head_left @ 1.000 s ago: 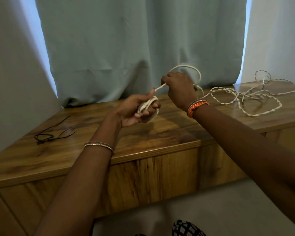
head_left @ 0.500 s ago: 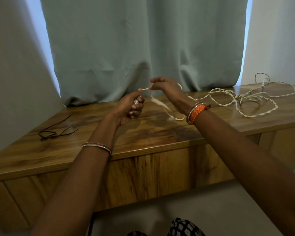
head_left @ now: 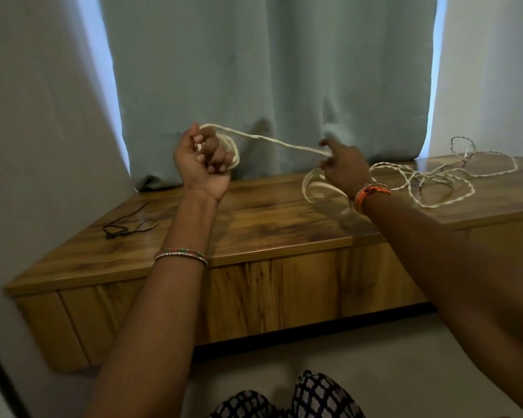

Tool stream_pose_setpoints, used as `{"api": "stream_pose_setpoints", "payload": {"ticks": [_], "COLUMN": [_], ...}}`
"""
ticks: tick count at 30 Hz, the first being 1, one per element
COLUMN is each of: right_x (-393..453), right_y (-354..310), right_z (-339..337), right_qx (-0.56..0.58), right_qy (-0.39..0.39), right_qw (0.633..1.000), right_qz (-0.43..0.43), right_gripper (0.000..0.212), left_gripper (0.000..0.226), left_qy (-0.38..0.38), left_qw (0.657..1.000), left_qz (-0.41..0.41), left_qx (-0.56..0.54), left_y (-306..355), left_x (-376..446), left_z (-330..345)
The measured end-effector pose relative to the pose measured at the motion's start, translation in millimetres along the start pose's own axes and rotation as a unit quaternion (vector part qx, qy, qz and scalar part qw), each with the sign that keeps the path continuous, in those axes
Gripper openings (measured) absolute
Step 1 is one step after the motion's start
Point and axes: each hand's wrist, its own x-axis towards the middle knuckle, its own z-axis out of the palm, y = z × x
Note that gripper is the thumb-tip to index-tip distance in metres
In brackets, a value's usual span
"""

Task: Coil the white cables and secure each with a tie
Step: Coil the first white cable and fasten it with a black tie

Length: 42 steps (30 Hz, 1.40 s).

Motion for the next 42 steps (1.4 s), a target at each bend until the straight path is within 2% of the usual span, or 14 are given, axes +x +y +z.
{"api": "stream_pose_setpoints", "payload": {"ticks": [4,7,10,15,19,21,23,25,27,29,31,35,39,42], "right_x": [0.9,3.4,19.4,46.0,54.4,57.6,63.5,66.6,70.6,68.5,62.3,57.2,82.1,86.4], "right_y": [41.4,63.3,51.7,8.9,-10.0,-12.7,-21.6,-37.5,-52.3,-58.2,-51.6,-27.8,-28.9,-17.0], "right_z": [-35.5,-56.5,-53.2,-31.4,-20.1,-11.0,-0.3,8.2,26.7,55.4,85.5,129.1,152.3,167.9], "right_qx": [-0.253,-0.316,-0.204,0.021,0.093,-0.025,-0.143,-0.129,-0.044,0.088,0.105,0.077,0.151,-0.006], "right_qy": [0.005,0.029,-0.002,-0.159,-0.357,-0.309,-0.167,-0.044,0.086,0.089,-0.026,-0.093,-0.134,-0.179], "right_qw": [0.967,0.947,0.965,0.945,0.874,0.920,0.965,0.983,0.995,0.980,0.976,0.981,0.977,0.983], "right_qz": [-0.041,0.055,0.168,0.283,0.317,0.240,0.146,0.121,-0.008,-0.154,-0.190,-0.151,-0.069,-0.044], "right_gripper": [0.021,0.018,0.031,0.102,0.054,0.046,0.053,0.078,0.072,0.056,0.057,0.045,0.022,0.032], "left_gripper": [0.053,0.054,0.042,0.032,0.028,0.028,0.028,0.029,0.028,0.028,0.030,0.042,0.058,0.047], "left_qy": [0.185,0.260,0.271,0.273,0.320,0.347,0.368,0.378,0.369,0.327,0.259,0.078,-0.025,-0.079], "left_qw": [0.971,0.956,0.947,0.892,0.844,0.819,0.790,0.767,0.758,0.781,0.829,0.917,0.934,0.932], "left_qz": [0.149,0.131,0.048,-0.070,-0.101,-0.106,-0.106,-0.108,-0.119,-0.141,-0.166,-0.247,-0.288,-0.295], "left_qx": [-0.039,0.044,0.167,0.354,0.418,0.446,0.479,0.507,0.525,0.513,0.467,0.303,0.211,0.195], "left_y": [27.6,28.8,1.6,-39.6,-49.3,-48.5,-47.0,-46.1,-47.2,-49.3,-49.9,-51.8,-57.8,-57.3], "left_x": [6.8,16.5,30.5,55.2,72.7,80.0,87.8,95.7,102.9,106.5,105.4,101.5,110.2,111.6], "left_z": [-21.6,-37.6,-39.1,-47.0,-66.2,-76.3,-85.9,-92.7,-97.8,-98.0,-91.0,-85.4,-92.8,-85.0]}}
